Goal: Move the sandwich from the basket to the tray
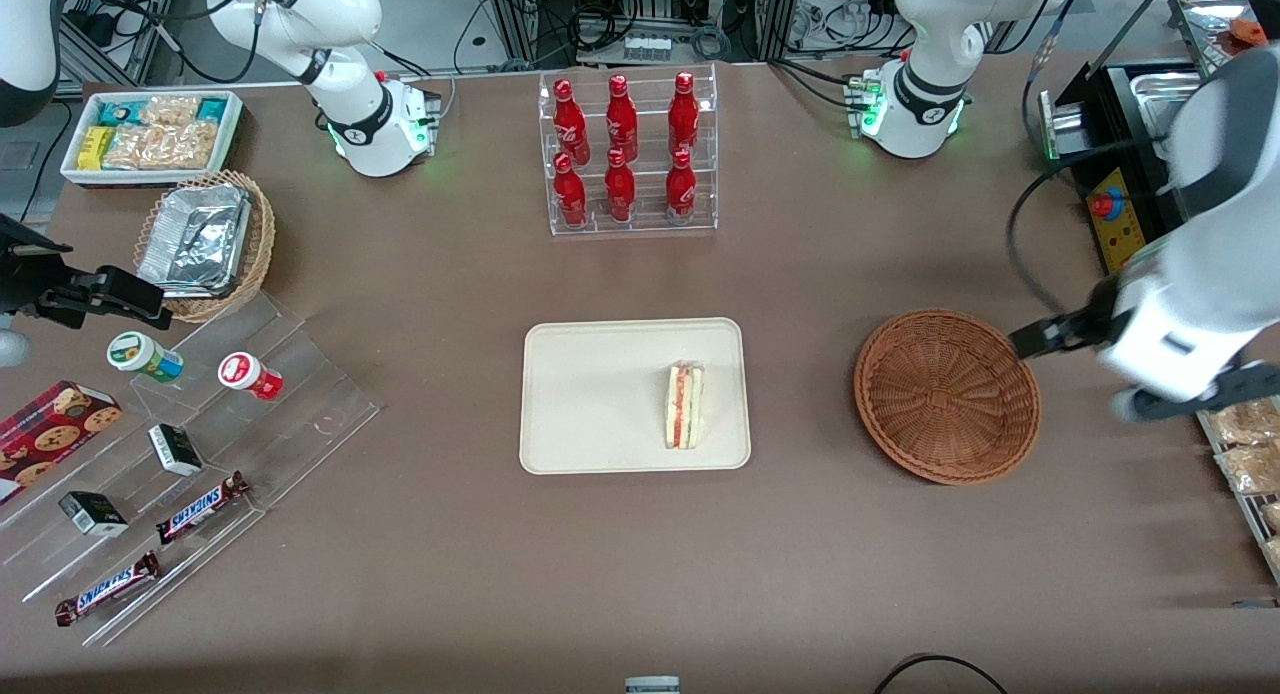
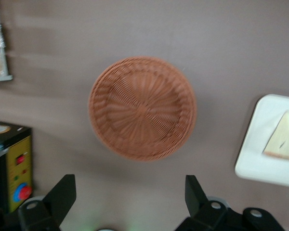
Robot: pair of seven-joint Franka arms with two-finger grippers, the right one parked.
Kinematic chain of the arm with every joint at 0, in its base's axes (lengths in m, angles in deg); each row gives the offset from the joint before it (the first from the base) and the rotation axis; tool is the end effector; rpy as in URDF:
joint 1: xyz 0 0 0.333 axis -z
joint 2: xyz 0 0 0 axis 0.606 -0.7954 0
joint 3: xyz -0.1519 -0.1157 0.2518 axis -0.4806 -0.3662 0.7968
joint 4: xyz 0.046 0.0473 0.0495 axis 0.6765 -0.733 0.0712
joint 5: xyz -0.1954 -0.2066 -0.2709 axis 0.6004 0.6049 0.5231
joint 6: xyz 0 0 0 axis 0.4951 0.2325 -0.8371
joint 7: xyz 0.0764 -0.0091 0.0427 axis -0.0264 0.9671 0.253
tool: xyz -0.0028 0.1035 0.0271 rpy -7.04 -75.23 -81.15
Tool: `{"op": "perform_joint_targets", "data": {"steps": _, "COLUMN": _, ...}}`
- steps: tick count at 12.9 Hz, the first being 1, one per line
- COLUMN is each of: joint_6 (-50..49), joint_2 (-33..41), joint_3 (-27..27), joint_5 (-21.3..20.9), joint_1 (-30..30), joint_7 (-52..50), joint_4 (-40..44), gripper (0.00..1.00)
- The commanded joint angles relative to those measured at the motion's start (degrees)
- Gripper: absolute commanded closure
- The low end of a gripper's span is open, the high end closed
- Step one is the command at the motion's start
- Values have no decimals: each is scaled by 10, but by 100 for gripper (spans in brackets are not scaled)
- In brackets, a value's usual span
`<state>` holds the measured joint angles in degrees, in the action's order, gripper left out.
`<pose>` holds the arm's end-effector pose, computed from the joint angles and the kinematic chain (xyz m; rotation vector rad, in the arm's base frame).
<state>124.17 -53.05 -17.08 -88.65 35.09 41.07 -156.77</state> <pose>0.6127 -0.0600 0.5926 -3.0572 -0.2569 0.2264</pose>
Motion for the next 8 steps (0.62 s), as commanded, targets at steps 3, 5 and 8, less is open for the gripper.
{"op": "perform_joint_targets", "data": {"steps": 3, "joint_6": -57, "joint_2": 83, "joint_3": 59, "joint_5": 15, "joint_1": 35, "joint_7": 47, "joint_4": -42, "gripper": 0}}
{"op": "perform_joint_targets", "data": {"steps": 5, "joint_6": -57, "joint_2": 125, "joint_3": 71, "joint_5": 24, "joint_1": 41, "joint_7": 58, "joint_4": -84, "gripper": 0}}
{"op": "perform_joint_targets", "data": {"steps": 8, "joint_6": -52, "joint_2": 159, "joint_3": 101, "joint_5": 30, "joint_1": 55, "joint_7": 89, "joint_4": -114, "gripper": 0}}
